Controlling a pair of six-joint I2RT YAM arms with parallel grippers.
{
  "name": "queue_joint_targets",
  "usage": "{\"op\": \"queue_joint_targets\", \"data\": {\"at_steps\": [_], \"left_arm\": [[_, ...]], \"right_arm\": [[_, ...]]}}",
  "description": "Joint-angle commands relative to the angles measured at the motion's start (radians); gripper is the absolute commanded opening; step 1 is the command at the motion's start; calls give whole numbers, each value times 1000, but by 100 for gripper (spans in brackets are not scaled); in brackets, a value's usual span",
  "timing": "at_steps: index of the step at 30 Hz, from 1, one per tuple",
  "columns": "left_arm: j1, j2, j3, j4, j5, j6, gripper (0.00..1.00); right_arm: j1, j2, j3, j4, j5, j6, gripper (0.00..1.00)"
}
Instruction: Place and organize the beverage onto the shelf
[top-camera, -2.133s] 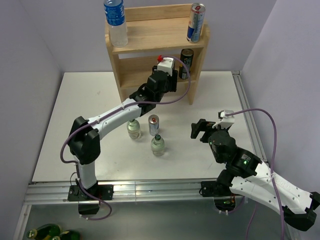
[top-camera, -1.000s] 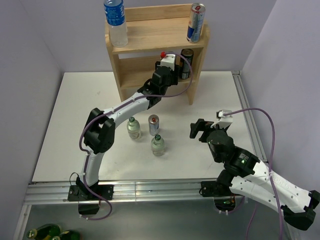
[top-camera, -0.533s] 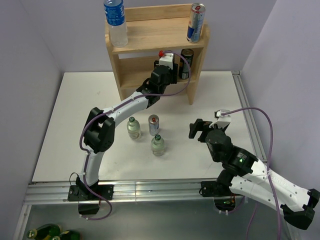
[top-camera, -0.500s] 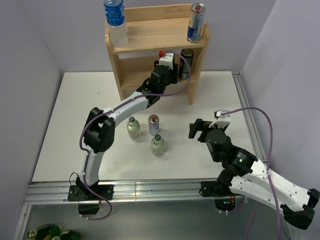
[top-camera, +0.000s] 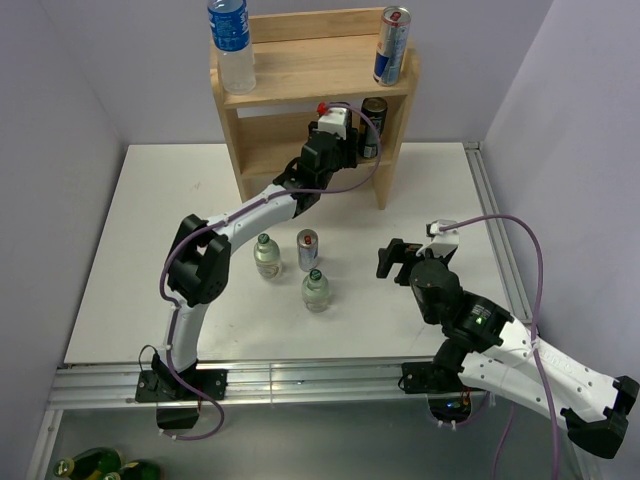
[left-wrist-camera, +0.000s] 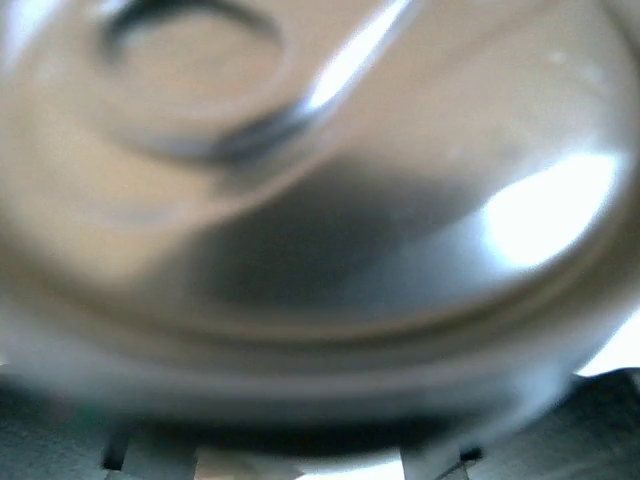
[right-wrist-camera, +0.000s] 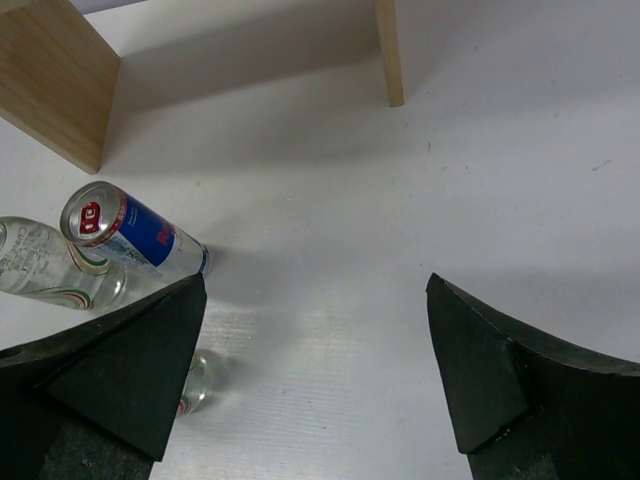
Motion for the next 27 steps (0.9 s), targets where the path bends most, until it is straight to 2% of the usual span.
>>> {"op": "queue_joint_targets", "data": {"at_steps": [1,7,15,27], "left_arm": [[-1,-48,0,122,15,-17,69],[-1,-48,-8,119,18,-21,79],[-1,-62,-17,117,5,-23,81],[-13,-174,-140,128,-26,-15,83]], "right_arm": [[3,1,-8,39,24,14,98],[2,4,-11,40,21,17,98],[2,1,-17,43,23,16,98],[2,11,-30,66,9,13,98]]}}
